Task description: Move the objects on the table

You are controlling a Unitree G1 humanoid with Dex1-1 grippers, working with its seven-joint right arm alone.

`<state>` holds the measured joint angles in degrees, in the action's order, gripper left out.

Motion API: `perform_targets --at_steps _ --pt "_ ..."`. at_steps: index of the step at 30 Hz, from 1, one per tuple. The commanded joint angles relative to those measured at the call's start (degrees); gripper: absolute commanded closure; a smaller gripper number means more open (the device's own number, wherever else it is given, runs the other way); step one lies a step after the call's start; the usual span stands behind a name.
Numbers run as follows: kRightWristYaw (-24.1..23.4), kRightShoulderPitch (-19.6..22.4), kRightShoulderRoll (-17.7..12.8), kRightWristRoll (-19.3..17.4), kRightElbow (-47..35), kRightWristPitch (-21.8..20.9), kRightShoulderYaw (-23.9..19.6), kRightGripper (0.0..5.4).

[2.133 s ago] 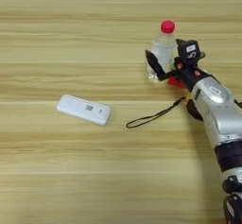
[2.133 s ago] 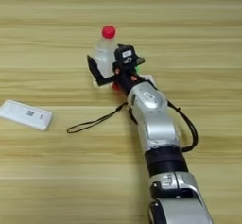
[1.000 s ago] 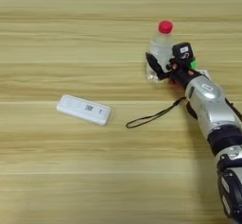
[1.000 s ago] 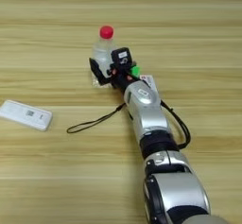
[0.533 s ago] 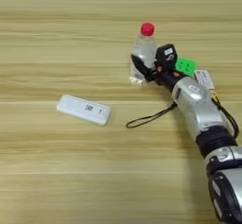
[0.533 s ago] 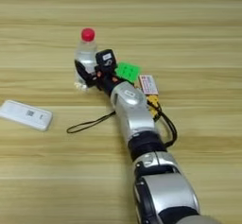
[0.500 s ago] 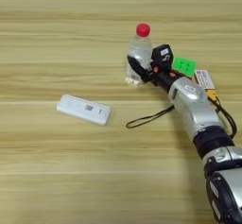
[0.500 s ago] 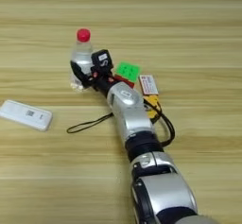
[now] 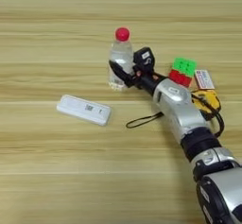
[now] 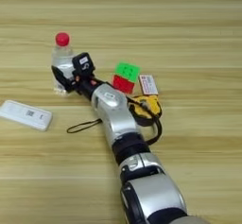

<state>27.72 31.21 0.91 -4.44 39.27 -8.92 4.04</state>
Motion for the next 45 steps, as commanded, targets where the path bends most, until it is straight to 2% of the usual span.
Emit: perform_targets --at_steps 1,3,4,17,23,40,45 --pt "-0.80 3.87 0.40 0.21 -0.79 -0.99 -0.06 2.28" --pt "-0.89 3.86 0.33 0.30 -0.67 -1.24 -0.06 2.28" --pt "-1.00 3.83 0.27 0.39 -0.64 -1.35 -0.06 1.92" --pt "-1.67 3.66 -0.01 0.84 -0.35 -2.05 -0.19 0.62" --pt "-1.22 1.13 -0.81 0.65 -4.12 -1.44 0.02 0.14" --pt "2.48 -17.38 -5.18 -0.28 -30.90 7.09 2.99 0.06" --pt "5.76 -24.59 -9.15 -0.62 -43.26 11.92 5.28 0.06"
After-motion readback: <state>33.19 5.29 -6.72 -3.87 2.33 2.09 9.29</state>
